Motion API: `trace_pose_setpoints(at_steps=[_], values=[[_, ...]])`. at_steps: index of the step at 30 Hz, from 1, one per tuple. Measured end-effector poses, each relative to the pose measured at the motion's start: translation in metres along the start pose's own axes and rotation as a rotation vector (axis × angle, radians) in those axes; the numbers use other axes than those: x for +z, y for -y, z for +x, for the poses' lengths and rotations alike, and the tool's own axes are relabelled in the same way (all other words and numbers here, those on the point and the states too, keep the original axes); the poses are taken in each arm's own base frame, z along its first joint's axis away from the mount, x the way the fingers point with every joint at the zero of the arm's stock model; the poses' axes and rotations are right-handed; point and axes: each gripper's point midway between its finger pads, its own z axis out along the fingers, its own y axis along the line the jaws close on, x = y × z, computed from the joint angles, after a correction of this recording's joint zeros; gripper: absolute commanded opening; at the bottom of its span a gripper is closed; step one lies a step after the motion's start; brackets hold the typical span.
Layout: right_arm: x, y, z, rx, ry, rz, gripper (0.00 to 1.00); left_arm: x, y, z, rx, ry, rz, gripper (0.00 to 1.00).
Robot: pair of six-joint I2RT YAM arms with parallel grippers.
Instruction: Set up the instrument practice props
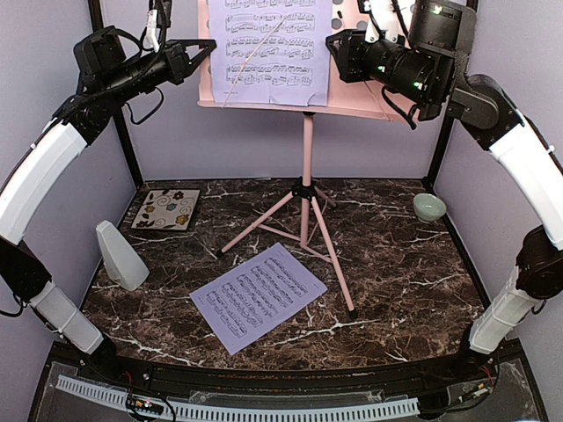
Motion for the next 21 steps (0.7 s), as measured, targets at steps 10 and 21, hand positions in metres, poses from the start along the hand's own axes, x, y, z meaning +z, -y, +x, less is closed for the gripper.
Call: trace_pose_setpoints(at_steps=[10,21], values=[[0.000,0.002,0.000,-0.003,-0.001,0.016,0.22,-0.005,-0.009,0.002,0.056,-0.022,-0.067,0.00],[0.001,0.002,0.004,-0.008,-0.011,0.025,0.21,-0.013,-0.009,-0.015,0.129,-0.012,-0.102,0.00]])
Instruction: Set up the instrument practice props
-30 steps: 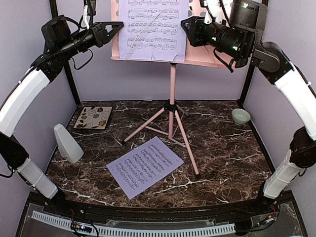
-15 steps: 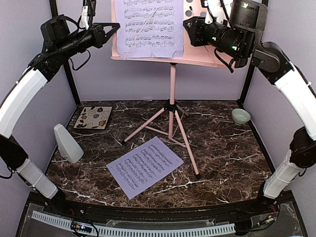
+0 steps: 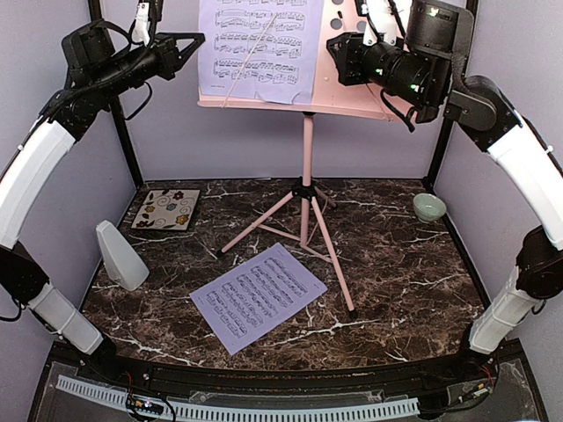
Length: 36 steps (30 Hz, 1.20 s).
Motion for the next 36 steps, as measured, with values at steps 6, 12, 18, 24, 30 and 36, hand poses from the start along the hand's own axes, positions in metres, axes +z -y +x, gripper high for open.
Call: trace_pose_setpoints(at_steps=[6,12,18,24,30,36], values=[[0.001,-0.001,0.003,-0.004,-0.006,0.000,0.20,-0.002,0.000,-0.004,0.012,0.001,-0.006,0.00],[0.000,0.000,0.002,0.001,-0.005,0.000,0.20,-0.005,-0.002,0.003,0.025,-0.023,-0.021,0.00],[0.000,0.000,0.002,0.005,-0.005,-0.001,0.20,-0.009,-0.004,0.002,0.046,-0.027,-0.043,0.00],[0.000,0.000,0.002,0.006,-0.005,-0.001,0.20,-0.010,-0.006,0.002,0.059,-0.029,-0.053,0.34],[0.000,-0.005,0.002,0.005,-0.003,-0.023,0.27,-0.018,-0.007,0.001,0.067,-0.033,-0.077,0.58],[-0.003,-0.019,-0.004,-0.003,0.020,-0.089,0.41,-0.035,-0.005,0.002,0.054,-0.040,-0.104,0.73]])
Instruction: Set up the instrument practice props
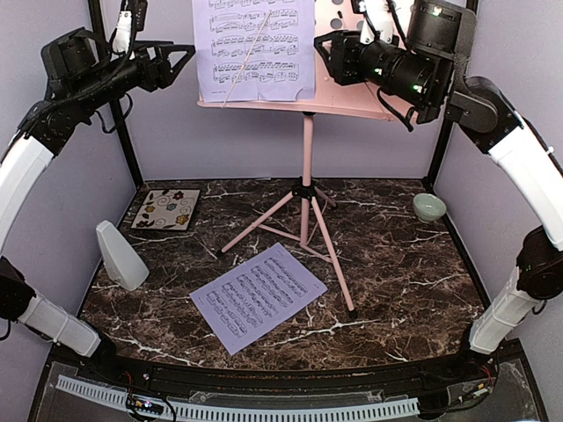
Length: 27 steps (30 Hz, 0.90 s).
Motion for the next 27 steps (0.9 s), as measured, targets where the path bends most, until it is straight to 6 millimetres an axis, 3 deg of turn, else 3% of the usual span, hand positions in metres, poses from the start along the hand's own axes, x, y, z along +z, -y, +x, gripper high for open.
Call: trace_pose_setpoints(at_steps=[10,16,21,27], values=[[-0.017,-0.029,-0.021,0.000,0.071,-0.188,0.70,-0.029,-0.009,0.017,-0.084,-0.069,-0.095,0.80],[-0.035,-0.049,-0.019,0.017,0.071,-0.328,0.82,-0.044,-0.019,0.049,-0.182,-0.164,-0.145,0.81],[-0.055,-0.069,0.019,0.018,-0.031,-0.438,0.81,-0.055,-0.023,0.103,-0.304,-0.286,-0.171,0.81],[-0.084,-0.079,0.093,0.049,-0.193,-0.502,0.77,-0.071,-0.018,0.183,-0.464,-0.451,-0.179,0.80]])
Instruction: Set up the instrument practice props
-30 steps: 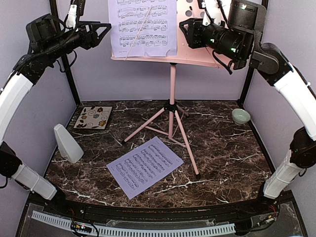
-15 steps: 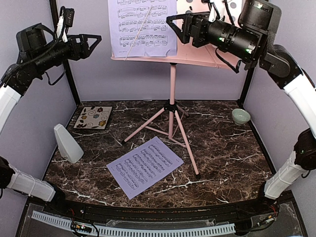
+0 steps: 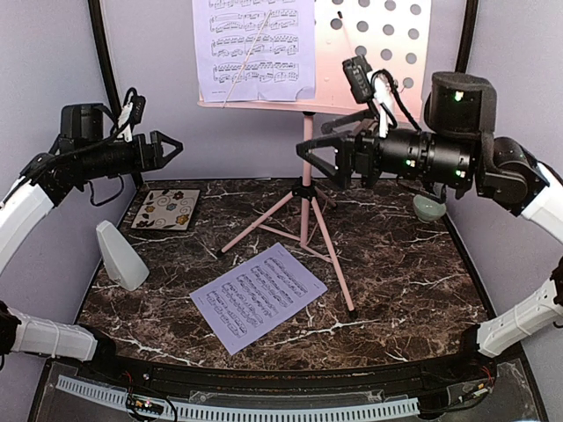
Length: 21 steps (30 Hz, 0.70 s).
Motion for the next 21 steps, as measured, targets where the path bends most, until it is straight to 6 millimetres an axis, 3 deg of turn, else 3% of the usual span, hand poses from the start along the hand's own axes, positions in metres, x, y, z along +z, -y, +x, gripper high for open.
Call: trace_pose_setpoints(at_steps=[6,14,18,21], values=[[-0.007,-0.006,0.097,0.096,-0.162,-0.008,0.68,0.021,-0.015,0.081,-0.120,-0.205,0.023,0.77],[0.021,-0.023,0.227,0.127,-0.427,0.039,0.51,0.028,-0.023,0.191,-0.230,-0.474,0.095,0.72],[0.044,-0.021,0.274,0.108,-0.533,0.096,0.47,0.028,-0.029,0.240,-0.287,-0.594,0.103,0.67],[0.059,-0.019,0.301,0.091,-0.597,0.129,0.44,0.032,-0.036,0.264,-0.313,-0.653,0.094,0.63]])
